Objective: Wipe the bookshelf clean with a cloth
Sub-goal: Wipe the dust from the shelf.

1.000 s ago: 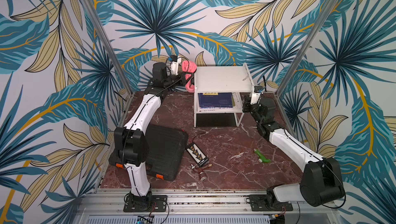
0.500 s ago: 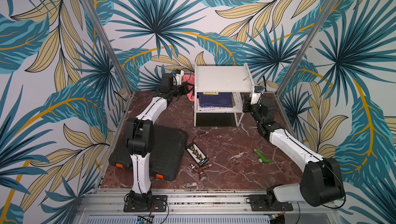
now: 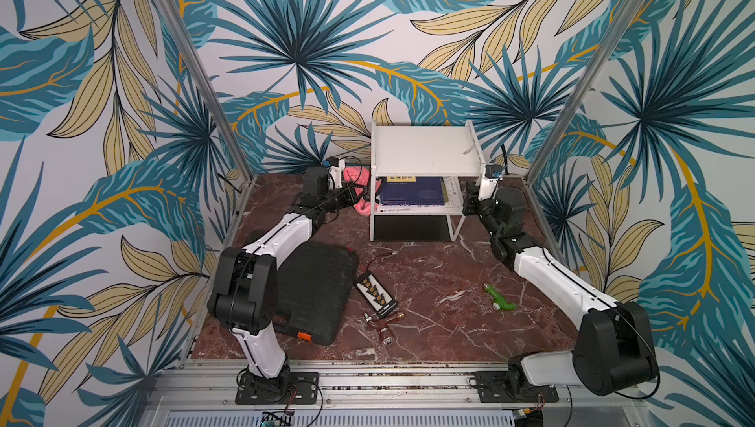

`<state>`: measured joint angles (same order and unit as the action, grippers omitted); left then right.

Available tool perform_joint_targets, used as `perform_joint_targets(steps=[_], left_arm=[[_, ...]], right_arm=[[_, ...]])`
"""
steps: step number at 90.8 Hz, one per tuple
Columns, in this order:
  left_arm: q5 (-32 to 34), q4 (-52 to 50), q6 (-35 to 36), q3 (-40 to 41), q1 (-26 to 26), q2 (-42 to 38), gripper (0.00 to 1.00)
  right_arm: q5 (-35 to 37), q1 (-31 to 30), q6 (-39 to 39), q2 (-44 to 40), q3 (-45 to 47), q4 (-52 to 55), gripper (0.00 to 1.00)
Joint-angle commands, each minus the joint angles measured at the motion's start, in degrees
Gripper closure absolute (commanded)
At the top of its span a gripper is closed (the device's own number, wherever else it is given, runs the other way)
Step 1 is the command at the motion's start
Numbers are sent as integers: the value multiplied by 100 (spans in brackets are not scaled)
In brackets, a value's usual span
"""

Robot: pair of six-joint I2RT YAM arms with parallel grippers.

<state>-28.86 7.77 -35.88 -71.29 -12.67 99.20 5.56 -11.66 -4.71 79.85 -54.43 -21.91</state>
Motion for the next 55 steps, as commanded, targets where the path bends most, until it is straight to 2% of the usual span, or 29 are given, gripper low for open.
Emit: perform_joint_targets(steps=[1,11,18,26,29,33,45,51,55], left_arm=[[1028,351,124,642,-17,-948,100],[1666,222,533,1485,-34,-2024,100],[1919,-463,927,1600,-105,-2555,100],[2389,-1022,1171,1817,-440,-3272,100],[2403,-1158,1086,1893,-565,-3484,100],[2067,-1194,972,1908,-703,-3708,100],[1180,-1260,895,1194,-1015,-3501,100],[1006,-1349,1113,598,-1188,-3147,100],[1181,-1429,1277,335,-1320,-2884,100]], right_arm=[[-221,-9,-1349,-112,409,352,100],[-164,-12,-1380,-183,545,219,100],[-101,-5,-1313,-216,569,200,100],[-58,-9,-1249,-245,553,212,100],[-62,-7,-1245,-247,542,213,100],[-67,-11,-1259,-240,511,222,100],[-101,-12,-1279,-168,442,186,100],[-106,-12,-1294,-126,402,180,100],[-116,-8,-1310,-115,391,171,100]])
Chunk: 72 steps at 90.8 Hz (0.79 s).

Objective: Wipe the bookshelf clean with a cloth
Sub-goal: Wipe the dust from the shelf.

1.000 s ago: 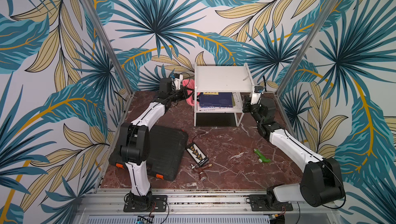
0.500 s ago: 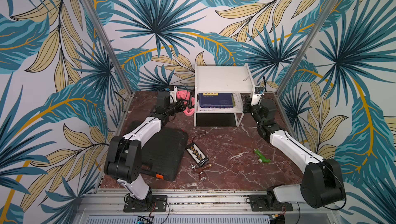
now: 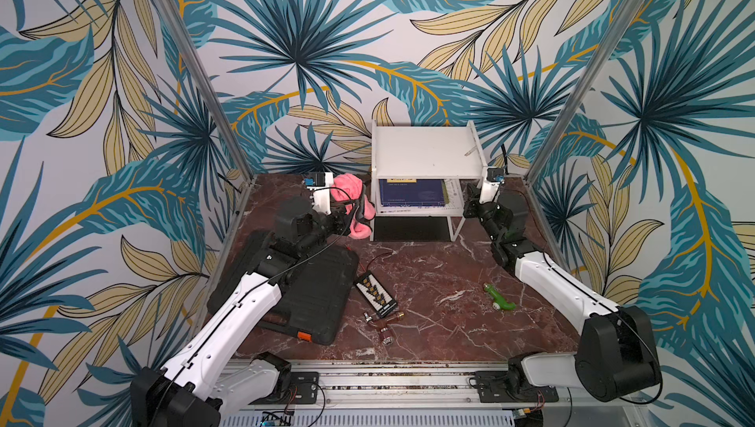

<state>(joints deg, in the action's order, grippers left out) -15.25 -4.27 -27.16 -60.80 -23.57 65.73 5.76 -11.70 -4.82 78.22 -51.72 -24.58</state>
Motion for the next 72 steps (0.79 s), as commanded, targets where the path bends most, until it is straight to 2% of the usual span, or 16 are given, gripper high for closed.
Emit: perform_joint_targets(steps=[1,12,26,36,50,59,65,72], left_arm=[[-93,-255,435,-758,-250,526,100],[950,-59,375,-480,-346,1187,100],[1037,1225,-300,618,-432,1919,100],[1119,943,4,92,-433,2120,100],[1206,798,445,-703,-446,1747,100],[1410,867,319,-467,-467,1678,100],[1568,961,60,10,-522,1828,100],[1529,1011,-126,472,-640,2209,100]], right_arm=[[-140,-6,-1301,51,119,437,100],[-184,-7,-1373,62,217,371,100],[-223,-7,-1327,151,264,480,100],[-272,-7,-1257,218,138,588,100],[-376,-7,-1217,137,-15,602,100],[-383,-11,-1176,65,30,561,100],[-365,-4,-1103,50,113,514,100],[-238,-5,-957,12,234,512,89]])
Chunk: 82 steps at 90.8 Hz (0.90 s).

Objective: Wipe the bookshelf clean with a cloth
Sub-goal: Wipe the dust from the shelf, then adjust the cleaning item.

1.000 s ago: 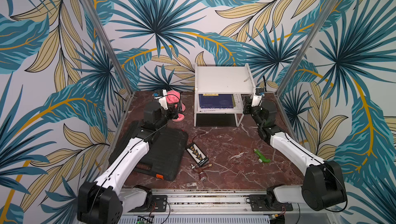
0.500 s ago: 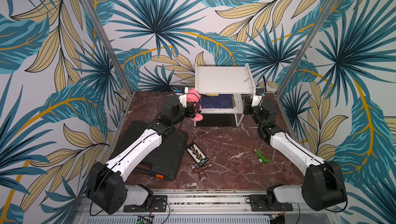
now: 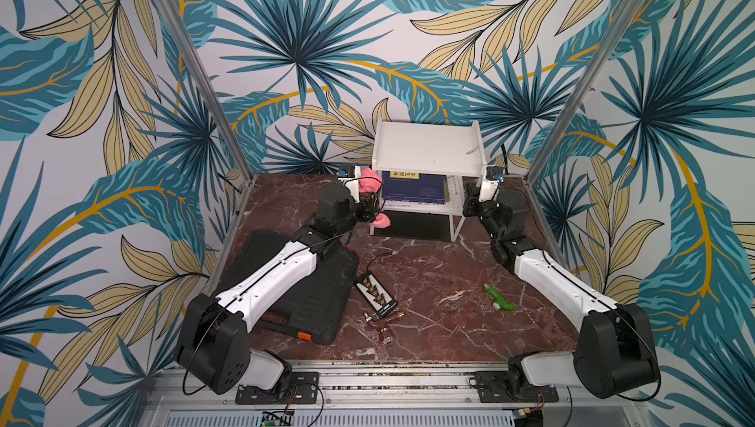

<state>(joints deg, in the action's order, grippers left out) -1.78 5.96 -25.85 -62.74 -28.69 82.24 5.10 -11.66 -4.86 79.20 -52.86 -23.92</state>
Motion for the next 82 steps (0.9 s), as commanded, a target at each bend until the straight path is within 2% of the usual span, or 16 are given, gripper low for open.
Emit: perform_joint_targets(steps=[1,8,16,21,25,31,37,41,48,53,62,73,82], left_arm=[[180,-36,-260,724,-151,588,100],[376,-367,-162,940,-332,546,100],[633,-619,56,1143,-499,78,100],[248,-664,191,1202,-513,-232,100],[-355,-663,260,1199,-513,-398,100],[-1512,-553,267,1166,-528,-500,100],[-2518,-426,209,1067,-605,-480,100],[-2956,-460,187,930,-686,-435,99],[-3318,-657,193,639,-856,-342,99],[-3357,-849,196,402,-954,-287,98],[-3590,-840,176,112,-1094,-251,93],[-3945,-413,-87,81,-1135,-226,85],[-3874,-560,-117,-2,-1139,-141,84]], right_arm=[[-161,-11,-927,-105,360,466,87],[13,-7,-733,-322,572,529,71],[-65,-5,-258,-787,1000,423,49],[-111,-9,13,-1198,1275,401,39],[-206,-7,212,-1597,1569,424,33],[-825,-7,414,-2284,1893,525,28],[-2276,-26,495,-2699,2083,683,24],[-3191,-66,345,-2752,2153,572,22],[-4251,-209,299,-2486,2123,359,16],[-4599,-375,553,-2255,2047,255,8],[-4552,-658,1194,-1838,1916,-70,5],[-4777,-886,1704,-1430,1546,29,4],[-5216,-983,1558,-1257,1494,-466,10]])
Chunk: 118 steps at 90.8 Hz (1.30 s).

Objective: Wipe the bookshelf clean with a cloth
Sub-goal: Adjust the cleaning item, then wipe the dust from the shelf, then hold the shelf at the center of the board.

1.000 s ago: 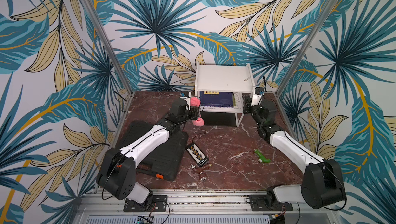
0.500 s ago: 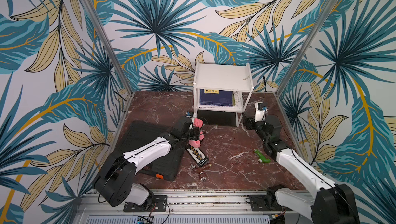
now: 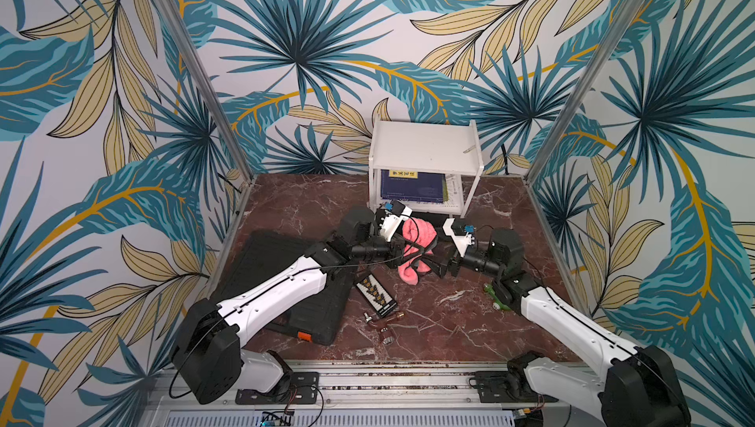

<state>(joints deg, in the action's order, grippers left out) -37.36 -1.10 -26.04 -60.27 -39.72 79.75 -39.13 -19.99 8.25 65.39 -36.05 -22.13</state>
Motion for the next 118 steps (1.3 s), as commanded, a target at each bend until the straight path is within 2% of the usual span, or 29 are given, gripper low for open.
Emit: perform_joint_targets(steps=[1,11,20,25,31,36,43,54,60,66,71,79,82,88,98,111,118], left_arm=[[-289,119,-82,-257,-31,110,84],[-35,-10,-18,-298,-24,106,80],[159,-73,57,-313,-27,63,69],[896,-447,200,-367,-4,-48,55],[2282,-801,354,-241,91,-355,37],[3424,-728,329,67,259,-686,24],[4382,-47,111,623,694,-1139,12],[5042,578,-48,897,1323,-1423,6],[5141,676,199,709,1409,-1264,3],[4920,685,495,398,1418,-995,0],[4586,619,747,129,1420,-732,0],[4080,603,1057,-208,1417,-292,0],[3925,633,1172,-318,1417,-138,0],[3693,707,1405,-517,1422,178,3],[3567,712,1667,-933,1422,719,15],[3434,820,1624,-1152,1415,1061,35],[3426,1043,1544,-1043,1411,1084,38]], right_arm=[[-834,-153,203,146,-180,-723,12],[-844,-193,-218,393,-144,-1517,35],[-237,-246,-207,487,-69,-1938,66],[410,-258,-198,477,-17,-2076,81],[1230,-254,-108,518,-137,-1623,100],[1748,-315,34,714,-425,-900,100],[2580,-616,272,1166,-774,-430,100],[3744,-1294,274,2247,-1615,-188,100],[4250,-1547,97,2731,-2124,-221,100],[4812,-1642,-263,2921,-2323,-324,100],[5528,-1648,-312,2831,-2221,-307,100],[6559,-1595,193,2342,-1737,-117,100],[6550,-1563,492,2112,-1539,52,100],[5938,-1560,924,1787,-1299,511,100],[5038,-1616,560,1961,-1537,747,100],[5089,-1856,-82,2744,-2284,101,100],[5427,-1861,-205,2853,-2412,99,100]])
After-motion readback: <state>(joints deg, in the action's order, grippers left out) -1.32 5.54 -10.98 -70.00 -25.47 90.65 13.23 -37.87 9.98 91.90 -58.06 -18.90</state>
